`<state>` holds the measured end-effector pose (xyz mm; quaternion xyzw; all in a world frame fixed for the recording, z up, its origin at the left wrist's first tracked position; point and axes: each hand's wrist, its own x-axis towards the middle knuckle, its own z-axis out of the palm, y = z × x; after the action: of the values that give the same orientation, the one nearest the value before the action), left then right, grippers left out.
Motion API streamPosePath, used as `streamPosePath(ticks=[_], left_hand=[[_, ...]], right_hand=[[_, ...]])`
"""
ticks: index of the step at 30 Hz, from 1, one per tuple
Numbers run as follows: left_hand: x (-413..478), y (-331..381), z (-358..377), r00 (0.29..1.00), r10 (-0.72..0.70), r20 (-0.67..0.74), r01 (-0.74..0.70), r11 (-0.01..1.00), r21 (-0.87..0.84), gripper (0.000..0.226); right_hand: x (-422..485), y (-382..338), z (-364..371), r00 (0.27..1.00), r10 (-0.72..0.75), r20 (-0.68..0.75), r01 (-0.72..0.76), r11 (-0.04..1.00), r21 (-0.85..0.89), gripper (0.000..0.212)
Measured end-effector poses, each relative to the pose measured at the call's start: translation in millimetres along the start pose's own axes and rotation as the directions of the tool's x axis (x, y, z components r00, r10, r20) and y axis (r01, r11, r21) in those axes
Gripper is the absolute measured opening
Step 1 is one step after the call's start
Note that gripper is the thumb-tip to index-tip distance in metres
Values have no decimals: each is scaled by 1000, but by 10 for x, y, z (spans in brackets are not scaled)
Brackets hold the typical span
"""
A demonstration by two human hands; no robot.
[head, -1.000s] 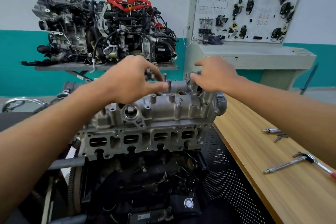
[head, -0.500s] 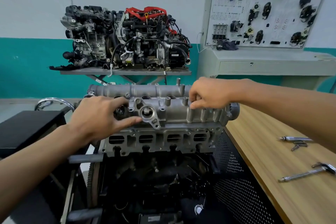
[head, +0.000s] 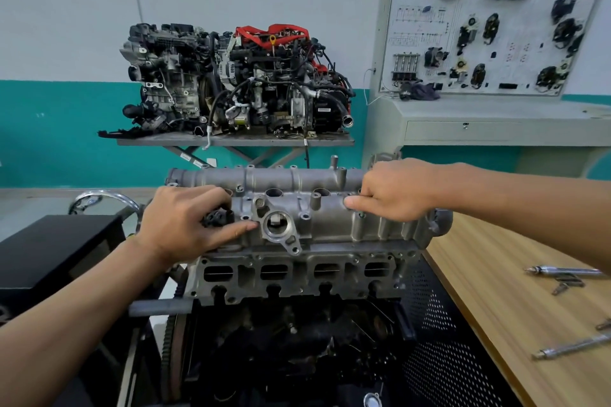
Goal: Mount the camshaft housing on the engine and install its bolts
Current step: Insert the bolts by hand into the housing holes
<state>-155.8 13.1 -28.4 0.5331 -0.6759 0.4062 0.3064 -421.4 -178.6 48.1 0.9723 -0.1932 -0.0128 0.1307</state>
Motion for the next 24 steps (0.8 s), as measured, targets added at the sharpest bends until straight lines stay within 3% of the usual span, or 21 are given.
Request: streamPosePath(ticks=[5,13,17,20,24], left_hand=[[16,-5,-26,999,-22,-47,19,997,-74,67],[31,-32,-29,999,-38,-28,35,995,-98,68],[39,-41,-21,999,-37,-25,34,993,-110,65],[49,-62,-9,999,-40,-24,38,996,-84,52],[67,-78,-2,999,-33,4,33,998,-59,43]], right_hand=[[89,-24,-34,999,-24,44,26,999,-42,48],[92,0,22,1000,7,-3,-7,999,49,69],[87,40,19,993,-37,108,33,998,47,45],[56,59,52,995,-92,49,87,991,100,56],[0,54,62,999,-51,-3,51,989,135,68]])
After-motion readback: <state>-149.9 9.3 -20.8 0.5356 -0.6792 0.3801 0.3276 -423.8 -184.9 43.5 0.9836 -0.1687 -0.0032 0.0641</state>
